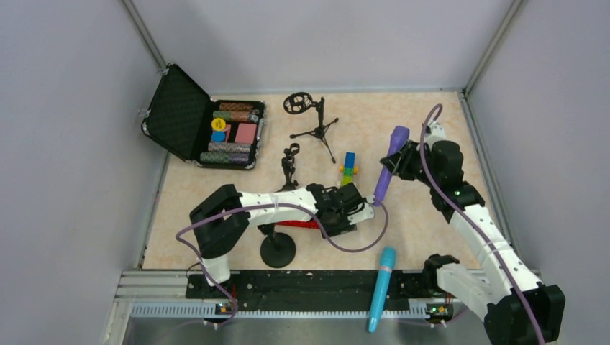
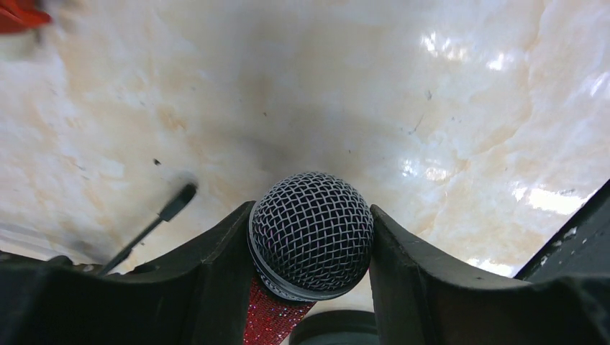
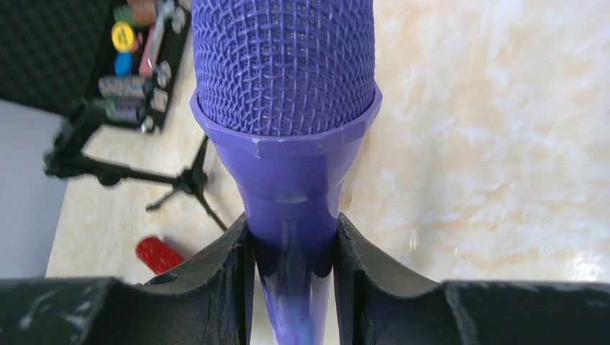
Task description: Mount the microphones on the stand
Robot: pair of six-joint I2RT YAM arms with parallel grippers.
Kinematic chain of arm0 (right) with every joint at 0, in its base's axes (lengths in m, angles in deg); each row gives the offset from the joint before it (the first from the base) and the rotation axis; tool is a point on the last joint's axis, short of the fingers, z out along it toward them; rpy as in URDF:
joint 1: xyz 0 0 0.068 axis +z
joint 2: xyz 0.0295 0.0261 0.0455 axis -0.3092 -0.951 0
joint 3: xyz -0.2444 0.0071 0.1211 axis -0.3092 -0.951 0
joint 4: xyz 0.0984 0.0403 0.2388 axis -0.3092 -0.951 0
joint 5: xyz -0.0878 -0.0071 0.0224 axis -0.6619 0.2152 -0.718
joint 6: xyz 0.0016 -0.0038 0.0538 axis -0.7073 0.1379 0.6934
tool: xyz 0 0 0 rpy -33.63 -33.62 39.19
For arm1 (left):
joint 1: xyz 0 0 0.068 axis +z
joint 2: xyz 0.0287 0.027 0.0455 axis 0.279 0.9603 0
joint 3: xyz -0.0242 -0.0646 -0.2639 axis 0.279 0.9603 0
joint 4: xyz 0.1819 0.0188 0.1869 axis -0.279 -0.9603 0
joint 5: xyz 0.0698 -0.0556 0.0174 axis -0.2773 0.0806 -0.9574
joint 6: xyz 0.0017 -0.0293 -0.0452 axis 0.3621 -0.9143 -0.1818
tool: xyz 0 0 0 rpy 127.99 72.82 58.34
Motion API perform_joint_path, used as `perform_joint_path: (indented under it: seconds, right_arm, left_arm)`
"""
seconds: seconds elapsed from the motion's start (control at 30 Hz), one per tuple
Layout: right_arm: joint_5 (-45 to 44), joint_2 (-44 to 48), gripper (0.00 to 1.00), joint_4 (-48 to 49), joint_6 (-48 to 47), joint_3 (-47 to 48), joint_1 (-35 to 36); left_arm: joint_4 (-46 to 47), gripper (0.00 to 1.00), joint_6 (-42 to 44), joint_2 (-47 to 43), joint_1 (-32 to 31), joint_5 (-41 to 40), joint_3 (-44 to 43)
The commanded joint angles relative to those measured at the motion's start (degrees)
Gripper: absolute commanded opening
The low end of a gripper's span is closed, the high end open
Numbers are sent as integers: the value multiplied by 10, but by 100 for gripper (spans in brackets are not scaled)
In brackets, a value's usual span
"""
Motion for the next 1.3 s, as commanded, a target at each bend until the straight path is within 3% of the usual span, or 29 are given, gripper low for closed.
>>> perform_joint_path:
  seconds: [0.0, 0.17, 0.33, 0.67, 0.83, 0.97, 1.13, 1.27]
  right_arm:
    - [-73, -4, 0, 19, -16, 92, -6]
    - [-124, -7, 0, 39, -3, 161, -6]
    - [-110, 3, 0, 72, 39, 201, -6]
    - [-71, 35, 0, 101, 84, 202, -6]
    - [-60, 37, 0, 95, 79, 212, -4]
    - [-48, 38, 0, 101, 82, 206, -3]
    - [-44, 39, 0, 103, 81, 198, -3]
    - [-46, 42, 0, 103, 79, 192, -2]
  left_arm:
    - [46, 34, 18, -12, -10, -17, -30]
    - [61, 34, 28, 8, -34, -23, -48]
    - [71, 35, 29, 59, -57, -30, -99]
    - [49, 39, 7, 208, -64, -65, -316]
    - [56, 44, 18, 256, -64, -91, -384]
    - [95, 57, 30, 265, -64, -101, -390]
    - [110, 83, 25, 266, -65, -131, -387]
    - [132, 91, 26, 244, -68, -167, -363]
